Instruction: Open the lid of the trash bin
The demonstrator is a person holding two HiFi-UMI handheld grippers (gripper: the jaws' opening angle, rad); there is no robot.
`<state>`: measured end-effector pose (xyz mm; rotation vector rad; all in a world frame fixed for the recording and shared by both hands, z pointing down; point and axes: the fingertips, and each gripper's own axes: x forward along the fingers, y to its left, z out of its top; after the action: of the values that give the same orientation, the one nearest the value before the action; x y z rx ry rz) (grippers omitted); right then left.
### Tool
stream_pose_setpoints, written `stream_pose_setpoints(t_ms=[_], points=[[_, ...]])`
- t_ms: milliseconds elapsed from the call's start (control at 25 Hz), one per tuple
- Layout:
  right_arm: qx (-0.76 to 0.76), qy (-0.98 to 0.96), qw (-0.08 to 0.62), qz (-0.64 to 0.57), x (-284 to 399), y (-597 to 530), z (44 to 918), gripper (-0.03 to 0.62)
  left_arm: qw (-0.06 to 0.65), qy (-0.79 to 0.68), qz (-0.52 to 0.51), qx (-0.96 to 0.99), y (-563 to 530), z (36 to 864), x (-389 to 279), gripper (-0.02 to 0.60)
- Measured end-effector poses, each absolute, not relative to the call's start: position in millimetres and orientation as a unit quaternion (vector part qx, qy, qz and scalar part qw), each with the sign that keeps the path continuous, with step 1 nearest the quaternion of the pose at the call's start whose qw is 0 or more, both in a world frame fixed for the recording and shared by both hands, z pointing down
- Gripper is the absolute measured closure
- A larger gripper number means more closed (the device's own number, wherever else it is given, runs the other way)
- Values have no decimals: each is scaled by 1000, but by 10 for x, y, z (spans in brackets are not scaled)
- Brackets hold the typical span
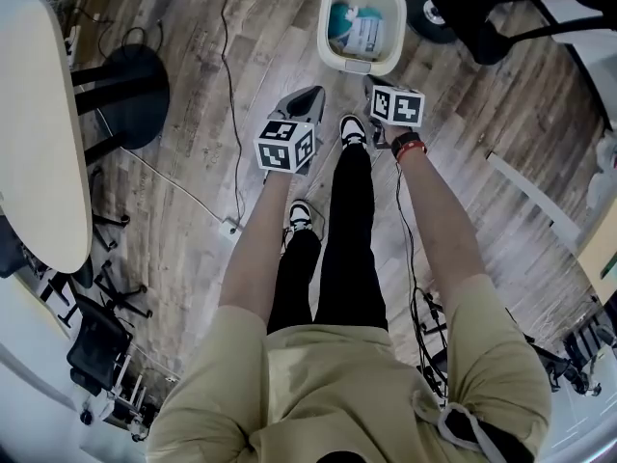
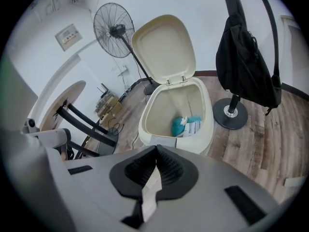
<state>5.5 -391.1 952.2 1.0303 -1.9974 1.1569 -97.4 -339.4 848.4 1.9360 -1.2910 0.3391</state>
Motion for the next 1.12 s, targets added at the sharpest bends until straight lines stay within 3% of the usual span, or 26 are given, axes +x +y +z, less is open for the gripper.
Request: stream_pose_setpoints(t_ms=[1120], points=[[431, -795, 229, 360, 198, -2809, 6642, 579, 308, -492, 140, 802, -2494, 6182, -899, 557]])
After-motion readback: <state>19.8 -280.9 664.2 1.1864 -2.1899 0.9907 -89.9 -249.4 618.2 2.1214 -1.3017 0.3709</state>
